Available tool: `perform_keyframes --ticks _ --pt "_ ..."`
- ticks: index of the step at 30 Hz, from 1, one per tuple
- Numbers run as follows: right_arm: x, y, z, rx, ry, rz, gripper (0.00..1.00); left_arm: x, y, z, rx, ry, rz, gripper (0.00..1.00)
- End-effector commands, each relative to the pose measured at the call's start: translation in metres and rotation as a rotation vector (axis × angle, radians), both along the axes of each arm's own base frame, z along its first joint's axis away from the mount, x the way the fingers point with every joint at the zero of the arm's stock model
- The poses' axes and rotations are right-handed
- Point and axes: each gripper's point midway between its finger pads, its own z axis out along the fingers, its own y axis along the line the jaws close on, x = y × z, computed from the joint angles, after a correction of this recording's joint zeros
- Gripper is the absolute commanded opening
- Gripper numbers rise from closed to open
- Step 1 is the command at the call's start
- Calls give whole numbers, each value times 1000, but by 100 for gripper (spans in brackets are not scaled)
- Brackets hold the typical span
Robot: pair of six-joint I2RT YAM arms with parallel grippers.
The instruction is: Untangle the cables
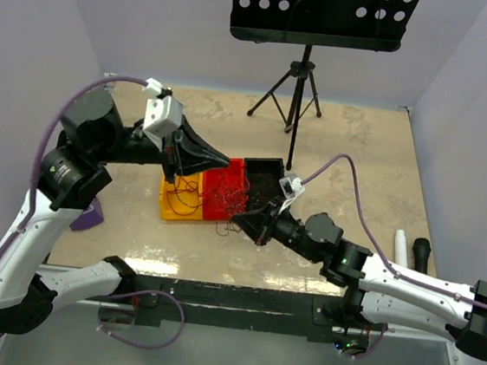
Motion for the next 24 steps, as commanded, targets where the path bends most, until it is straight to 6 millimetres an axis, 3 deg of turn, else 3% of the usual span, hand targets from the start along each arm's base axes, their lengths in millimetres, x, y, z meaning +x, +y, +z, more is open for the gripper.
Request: perform_keyframes --ticks 1,7,15,18,21,24 --pt "-4 -28 -36 -51 112 -74 0 -9 11 58 -80 -171 38 0" --pt "-7 -51 -68 -129 210 -137 0 -11 21 100 -125 -303 88 0" --pt "-11 -71 -133 -321 375 -226 0 -5 45 170 -277 -482 265 0" --pt "-12 -75 -145 -355 416 -252 0 0 65 200 -382 -535 395 0" --pt "-11 -82 -154 -395 450 -297 0 12 102 232 -536 -558 616 0" --pt "-9 -88 -160 -422 473 -334 0 23 132 250 -633 -585 789 0"
